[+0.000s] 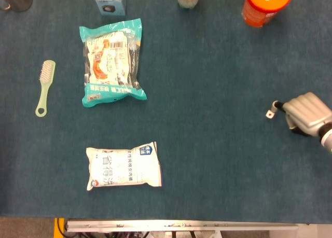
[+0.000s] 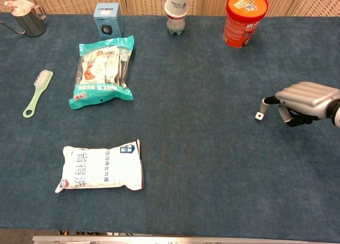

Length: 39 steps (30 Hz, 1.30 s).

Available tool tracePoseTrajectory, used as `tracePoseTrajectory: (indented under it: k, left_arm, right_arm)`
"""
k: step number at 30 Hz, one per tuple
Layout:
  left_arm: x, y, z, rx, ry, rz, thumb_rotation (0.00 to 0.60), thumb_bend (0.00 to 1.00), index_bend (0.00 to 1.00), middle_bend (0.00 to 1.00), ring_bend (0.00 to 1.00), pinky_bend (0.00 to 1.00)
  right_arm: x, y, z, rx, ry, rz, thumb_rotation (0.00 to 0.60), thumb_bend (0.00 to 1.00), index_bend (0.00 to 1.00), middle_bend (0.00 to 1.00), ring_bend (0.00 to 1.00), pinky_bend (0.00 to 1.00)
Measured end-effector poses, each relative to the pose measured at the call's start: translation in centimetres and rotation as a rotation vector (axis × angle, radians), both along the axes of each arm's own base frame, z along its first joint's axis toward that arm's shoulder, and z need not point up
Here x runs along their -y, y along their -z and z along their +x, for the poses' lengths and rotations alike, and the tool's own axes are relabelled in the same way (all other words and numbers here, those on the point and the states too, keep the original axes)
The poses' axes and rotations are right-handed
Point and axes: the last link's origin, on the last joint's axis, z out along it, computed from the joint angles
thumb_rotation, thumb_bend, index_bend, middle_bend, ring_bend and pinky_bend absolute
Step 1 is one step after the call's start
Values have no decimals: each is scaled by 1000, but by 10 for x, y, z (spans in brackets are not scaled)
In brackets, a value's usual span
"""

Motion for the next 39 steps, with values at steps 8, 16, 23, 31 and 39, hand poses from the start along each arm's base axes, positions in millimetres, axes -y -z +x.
tracePoseTrajectory:
  k: [8, 16, 23, 31, 39]
  left_arm:
    - [0, 0, 0, -1, 0, 0, 600, 23, 428, 400, 336, 442]
    - [1, -1, 0, 0, 0, 1, 600, 24, 428, 400, 336, 442]
    - [1, -1, 0, -1, -1, 3, 600, 23, 428, 400, 336, 442]
    - [1, -2, 1, 0, 0, 5, 600, 23, 428, 400, 336, 442]
    - [2, -5, 0, 1, -2, 13, 600, 24, 428, 400, 336, 442]
  right_arm:
    - [-8, -1, 8, 22, -27, 26, 600, 1000, 301, 1000, 1000, 1000]
    - [-9, -7, 5, 16, -36, 0, 600, 1000, 301, 1000, 1000, 1000]
    - [-4, -7, -3, -8, -9, -21, 600, 1000, 301, 1000, 1000, 1000]
    - [-1, -1, -8, -19, 9, -13, 600, 1000, 301, 1000, 1000, 1000]
    - [1, 4, -5, -13, 5, 3, 600, 1000, 301, 1000, 1000, 1000]
